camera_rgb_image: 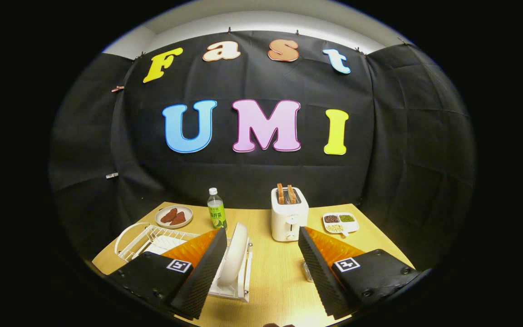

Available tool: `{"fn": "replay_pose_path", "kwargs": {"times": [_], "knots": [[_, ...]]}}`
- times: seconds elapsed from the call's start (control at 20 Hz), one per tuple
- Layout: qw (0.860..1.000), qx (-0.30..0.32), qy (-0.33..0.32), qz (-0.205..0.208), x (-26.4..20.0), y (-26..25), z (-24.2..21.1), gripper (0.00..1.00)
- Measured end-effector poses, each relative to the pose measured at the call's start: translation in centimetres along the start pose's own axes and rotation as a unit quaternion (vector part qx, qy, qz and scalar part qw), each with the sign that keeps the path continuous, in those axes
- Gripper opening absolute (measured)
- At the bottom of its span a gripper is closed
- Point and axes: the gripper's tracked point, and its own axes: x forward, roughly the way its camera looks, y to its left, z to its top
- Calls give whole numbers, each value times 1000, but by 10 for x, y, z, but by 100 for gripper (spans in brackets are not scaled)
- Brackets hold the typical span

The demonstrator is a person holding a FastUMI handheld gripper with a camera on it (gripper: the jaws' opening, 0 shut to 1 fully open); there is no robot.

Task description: Take the plate from the dish rack, then take the spoon from the basket and place it into the plate.

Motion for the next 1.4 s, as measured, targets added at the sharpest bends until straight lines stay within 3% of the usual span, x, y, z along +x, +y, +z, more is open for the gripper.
{"fn": "replay_pose_path", "kwargs": {"times": [0.45, 0.85, 0.95, 1.0, 1.05, 1.15, 1.25, 1.35, 1.4], "knots": [[991, 45, 129, 9, 56, 27, -38, 99], [974, 26, 226, -15, 102, 37, -74, 98], [966, 44, 253, -27, 110, 35, -83, 93], [962, 60, 263, -33, 114, 34, -88, 80], [959, 77, 272, -35, 116, 34, -91, 75], [951, 102, 289, -46, 121, 31, -99, 71], [945, 118, 302, -49, 123, 34, -107, 58], [939, 130, 315, -44, 125, 42, -115, 55], [938, 127, 320, -49, 126, 42, -120, 41]]}}
